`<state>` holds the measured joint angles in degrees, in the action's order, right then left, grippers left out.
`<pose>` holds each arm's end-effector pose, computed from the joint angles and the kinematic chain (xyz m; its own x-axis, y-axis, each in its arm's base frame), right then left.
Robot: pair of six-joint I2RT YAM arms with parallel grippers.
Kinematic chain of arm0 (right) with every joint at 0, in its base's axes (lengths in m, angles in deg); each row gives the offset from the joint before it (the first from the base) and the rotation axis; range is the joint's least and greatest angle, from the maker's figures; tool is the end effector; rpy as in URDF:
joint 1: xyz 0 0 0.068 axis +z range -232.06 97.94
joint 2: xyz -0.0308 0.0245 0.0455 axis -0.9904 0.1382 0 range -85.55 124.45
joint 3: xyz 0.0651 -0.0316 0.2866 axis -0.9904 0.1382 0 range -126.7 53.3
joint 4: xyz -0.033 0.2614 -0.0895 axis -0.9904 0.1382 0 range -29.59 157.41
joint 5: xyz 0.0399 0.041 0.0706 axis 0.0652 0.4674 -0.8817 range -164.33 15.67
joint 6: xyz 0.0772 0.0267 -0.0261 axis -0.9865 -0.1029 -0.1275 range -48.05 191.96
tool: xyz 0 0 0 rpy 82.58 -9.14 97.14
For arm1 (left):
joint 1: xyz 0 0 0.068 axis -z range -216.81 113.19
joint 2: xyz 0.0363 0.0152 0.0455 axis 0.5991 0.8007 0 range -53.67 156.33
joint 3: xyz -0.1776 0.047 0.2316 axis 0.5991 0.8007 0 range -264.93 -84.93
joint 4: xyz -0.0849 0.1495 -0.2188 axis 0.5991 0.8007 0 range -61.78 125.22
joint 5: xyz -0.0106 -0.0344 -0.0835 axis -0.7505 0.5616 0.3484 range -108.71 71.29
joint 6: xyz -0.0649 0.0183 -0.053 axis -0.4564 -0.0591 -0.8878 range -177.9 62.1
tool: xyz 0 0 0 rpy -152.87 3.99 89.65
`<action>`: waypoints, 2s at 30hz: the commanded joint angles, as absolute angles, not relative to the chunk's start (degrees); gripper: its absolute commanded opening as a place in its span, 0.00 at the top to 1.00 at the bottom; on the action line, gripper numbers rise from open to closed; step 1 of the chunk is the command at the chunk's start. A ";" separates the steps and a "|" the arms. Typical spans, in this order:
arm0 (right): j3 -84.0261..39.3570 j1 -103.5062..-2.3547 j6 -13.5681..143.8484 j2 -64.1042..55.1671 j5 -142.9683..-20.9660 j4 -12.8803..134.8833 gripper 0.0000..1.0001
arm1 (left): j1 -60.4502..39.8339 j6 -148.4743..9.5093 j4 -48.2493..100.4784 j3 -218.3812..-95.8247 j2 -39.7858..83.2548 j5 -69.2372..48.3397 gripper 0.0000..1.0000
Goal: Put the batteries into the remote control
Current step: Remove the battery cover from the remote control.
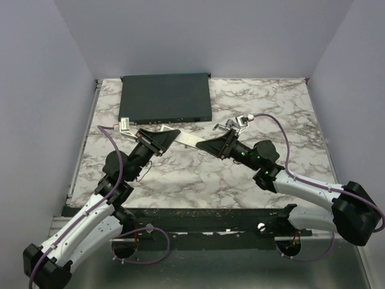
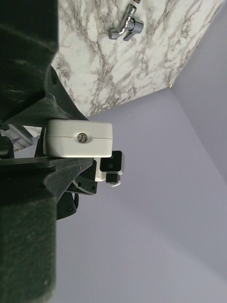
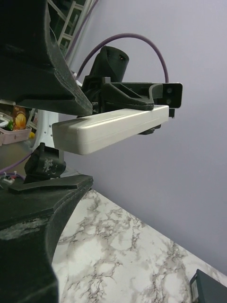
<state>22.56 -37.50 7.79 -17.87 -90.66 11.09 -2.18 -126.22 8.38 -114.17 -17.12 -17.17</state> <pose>0.1989 0.2257 0.3008 -0.7156 0.5075 -0.4799 -0.5162 0.0786 0.8528 0.1663 -0.1171 0.3431 -0.4819 -0.7961 -0.3661 0.3836 0.1840 -0.9050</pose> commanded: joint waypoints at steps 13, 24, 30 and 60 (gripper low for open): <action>23.15 -37.83 6.02 -17.94 -90.87 5.66 0.99 | -2.00 -129.03 1.25 -112.75 -16.74 -11.41 0.85; 17.92 -40.51 12.48 -22.01 -92.37 21.96 0.99 | -3.24 -127.06 -0.95 -115.24 -14.79 -3.27 0.69; 16.83 -42.04 13.83 -22.10 -93.79 25.60 0.99 | -3.44 -127.25 -2.65 -115.51 -13.52 -1.45 0.82; 12.90 -47.96 16.32 -19.78 -102.01 32.54 0.99 | -6.54 -128.60 -5.53 -115.21 -12.56 3.79 0.74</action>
<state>13.05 -46.44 13.04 -20.99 -105.48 25.97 -6.20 -129.58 -2.41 -114.60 -10.43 -3.01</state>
